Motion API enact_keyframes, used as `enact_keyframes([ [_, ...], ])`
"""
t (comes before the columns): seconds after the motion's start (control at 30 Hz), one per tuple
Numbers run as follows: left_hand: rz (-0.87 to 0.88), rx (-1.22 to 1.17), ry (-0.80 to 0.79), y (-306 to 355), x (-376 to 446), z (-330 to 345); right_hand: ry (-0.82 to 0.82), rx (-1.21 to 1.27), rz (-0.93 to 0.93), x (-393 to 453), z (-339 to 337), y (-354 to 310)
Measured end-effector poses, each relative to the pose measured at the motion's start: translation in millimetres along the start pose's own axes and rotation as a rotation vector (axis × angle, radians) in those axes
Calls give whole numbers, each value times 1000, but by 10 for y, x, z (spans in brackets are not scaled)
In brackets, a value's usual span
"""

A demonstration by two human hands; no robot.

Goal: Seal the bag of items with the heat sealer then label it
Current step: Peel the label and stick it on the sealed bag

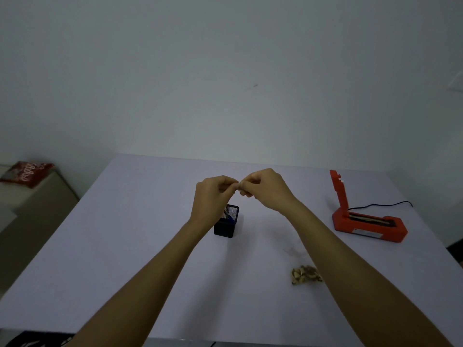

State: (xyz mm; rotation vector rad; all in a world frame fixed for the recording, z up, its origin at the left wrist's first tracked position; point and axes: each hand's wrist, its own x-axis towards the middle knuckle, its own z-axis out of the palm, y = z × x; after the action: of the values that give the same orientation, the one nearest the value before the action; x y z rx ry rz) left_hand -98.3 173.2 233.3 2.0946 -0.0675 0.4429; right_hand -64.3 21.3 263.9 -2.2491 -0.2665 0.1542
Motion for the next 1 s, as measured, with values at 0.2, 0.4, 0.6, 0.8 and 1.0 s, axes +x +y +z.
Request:
enact_keyframes([
  [0.2, -22, 17, 8, 12, -5, 29, 3, -61, -17, -9, 14, -23],
  [0.4, -52, 76, 16, 39, 0, 47, 9, -93, -41, -17, 24, -19],
  [0.6, -133, -40, 17, -24, 48, 92, 33, -13, -4, 15, 32, 24],
  [0.8, -175, -154, -9, -57, 89, 124, 76, 138, 18, 24, 43, 87],
  [1.0, -163, -183, -7, -61, 127, 153, 61, 221, 30, 60, 10, 87],
])
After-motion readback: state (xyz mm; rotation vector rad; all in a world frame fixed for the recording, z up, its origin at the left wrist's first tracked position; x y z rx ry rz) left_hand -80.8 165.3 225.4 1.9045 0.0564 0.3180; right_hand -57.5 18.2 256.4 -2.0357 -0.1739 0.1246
